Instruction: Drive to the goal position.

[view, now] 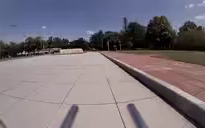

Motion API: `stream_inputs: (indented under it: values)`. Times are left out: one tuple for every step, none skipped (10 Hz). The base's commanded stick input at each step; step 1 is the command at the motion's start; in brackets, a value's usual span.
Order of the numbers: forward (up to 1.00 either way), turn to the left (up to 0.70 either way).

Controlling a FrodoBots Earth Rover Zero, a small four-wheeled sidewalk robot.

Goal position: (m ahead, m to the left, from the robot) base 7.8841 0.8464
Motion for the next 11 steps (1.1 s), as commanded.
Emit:
stream_inputs:
  values:
    - [0.7,0.0]
    - [0.7,0.0]
    - [0.7,0.0]
    - [0.7,0.0]
    - [0.7,0.0]
    - [0.7,0.0]
    - [0.7,0.0]
    - [0.7,0.0]
    - [0.7,0.0]
    - [0.7,0.0]
    - [0.7,0.0]
